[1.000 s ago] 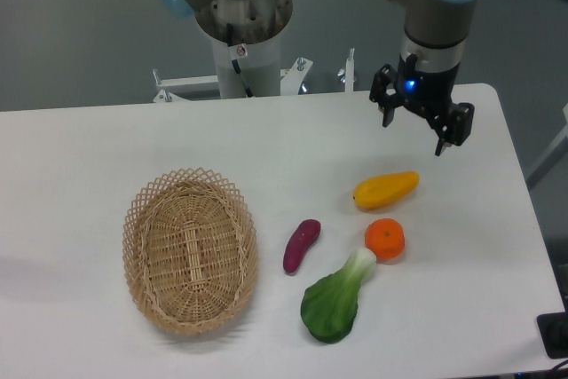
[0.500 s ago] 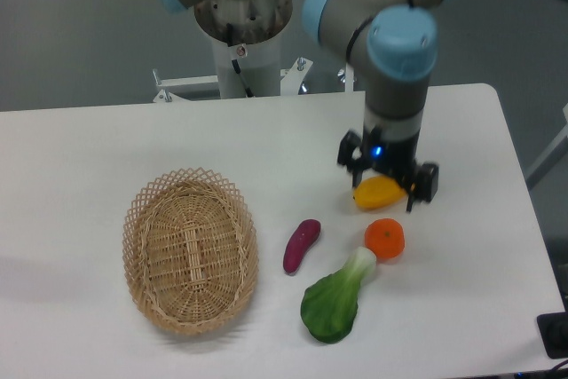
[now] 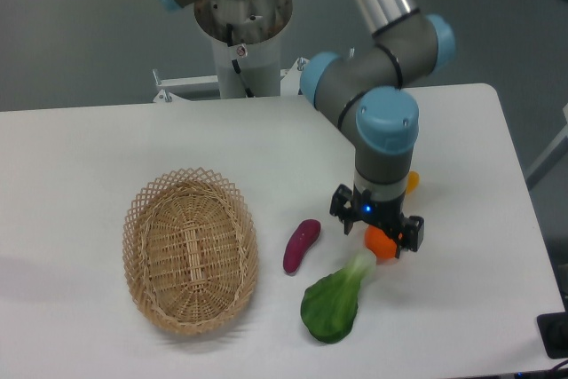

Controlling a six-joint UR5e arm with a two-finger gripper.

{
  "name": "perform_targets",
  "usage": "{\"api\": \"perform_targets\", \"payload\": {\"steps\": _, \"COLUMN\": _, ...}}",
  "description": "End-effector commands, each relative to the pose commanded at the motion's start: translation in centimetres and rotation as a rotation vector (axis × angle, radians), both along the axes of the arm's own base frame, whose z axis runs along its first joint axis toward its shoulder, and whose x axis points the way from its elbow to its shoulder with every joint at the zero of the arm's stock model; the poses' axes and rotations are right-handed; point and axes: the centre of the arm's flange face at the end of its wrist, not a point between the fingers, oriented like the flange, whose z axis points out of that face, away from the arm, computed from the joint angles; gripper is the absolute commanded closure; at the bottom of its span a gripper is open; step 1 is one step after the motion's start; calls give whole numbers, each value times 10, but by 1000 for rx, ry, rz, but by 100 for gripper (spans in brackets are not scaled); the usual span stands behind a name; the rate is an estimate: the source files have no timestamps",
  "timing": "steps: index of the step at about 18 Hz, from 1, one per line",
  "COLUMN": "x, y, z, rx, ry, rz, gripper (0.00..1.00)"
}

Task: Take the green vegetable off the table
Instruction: 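Lower the gripper onto the bok choy stem beside the orange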

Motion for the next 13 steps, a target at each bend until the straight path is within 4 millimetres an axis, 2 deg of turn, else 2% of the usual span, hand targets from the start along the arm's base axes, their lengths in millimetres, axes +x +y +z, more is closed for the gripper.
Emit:
{"api": "perform_targets", "payload": {"steps": 2, "x": 6, "y": -1, "z": -16, "rx": -16, "ry": -14, "rz": -18, "gripper": 0}}
{"api": "perform_targets", "payload": {"steps": 6, "x": 15, "y": 3, "z": -31, "rx": -29, "ry": 0, "rz": -30, "gripper": 0}}
{"api": "perform_targets", "payload": {"steps": 13, "x": 16, "y": 11, "z": -44, "rx": -33, "ry": 22, "rz": -39, "gripper": 0}}
